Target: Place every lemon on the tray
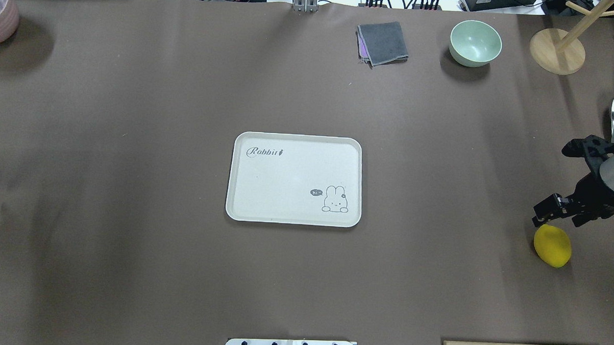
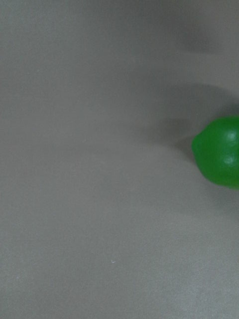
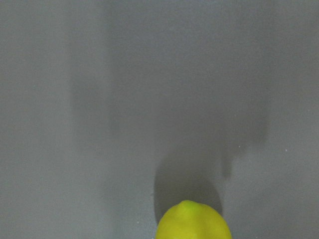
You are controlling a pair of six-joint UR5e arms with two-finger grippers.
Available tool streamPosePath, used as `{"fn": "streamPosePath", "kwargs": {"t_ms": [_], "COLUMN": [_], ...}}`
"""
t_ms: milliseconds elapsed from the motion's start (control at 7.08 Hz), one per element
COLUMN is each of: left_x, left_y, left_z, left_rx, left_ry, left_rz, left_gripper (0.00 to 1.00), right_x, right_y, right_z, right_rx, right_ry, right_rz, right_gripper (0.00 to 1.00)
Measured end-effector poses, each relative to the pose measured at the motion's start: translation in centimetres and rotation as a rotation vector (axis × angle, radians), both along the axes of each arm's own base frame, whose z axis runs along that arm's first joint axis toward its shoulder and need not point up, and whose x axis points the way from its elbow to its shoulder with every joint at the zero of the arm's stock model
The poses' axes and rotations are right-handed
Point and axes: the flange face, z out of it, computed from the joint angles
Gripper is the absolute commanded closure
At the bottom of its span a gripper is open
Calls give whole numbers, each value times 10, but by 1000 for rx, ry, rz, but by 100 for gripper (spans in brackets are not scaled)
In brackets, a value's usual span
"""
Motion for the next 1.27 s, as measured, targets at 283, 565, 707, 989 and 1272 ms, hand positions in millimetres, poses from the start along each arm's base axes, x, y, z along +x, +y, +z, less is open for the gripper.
{"fn": "streamPosePath", "kwargs": {"t_ms": [283,565,707,989,1272], "left_x": [0,0,0,5,17], "left_y": [1,1,0,-6,-24], "left_z": [0,0,0,-7,-23], "left_rx": [0,0,1,0,-32], "left_ry": [1,2,3,18,60], "left_rz": [-1,0,1,10,43], "left_gripper": [100,100,100,100,100], "right_x": [-4,-12,-16,-23,-27], "right_y": [12,19,21,26,28], "right_z": [12,21,25,31,31], "right_rx": [-8,-19,-26,-42,-47], "right_ry": [19,31,36,38,36], "right_rz": [-32,-59,-69,-90,-100], "right_gripper": [5,10,20,66,77]}}
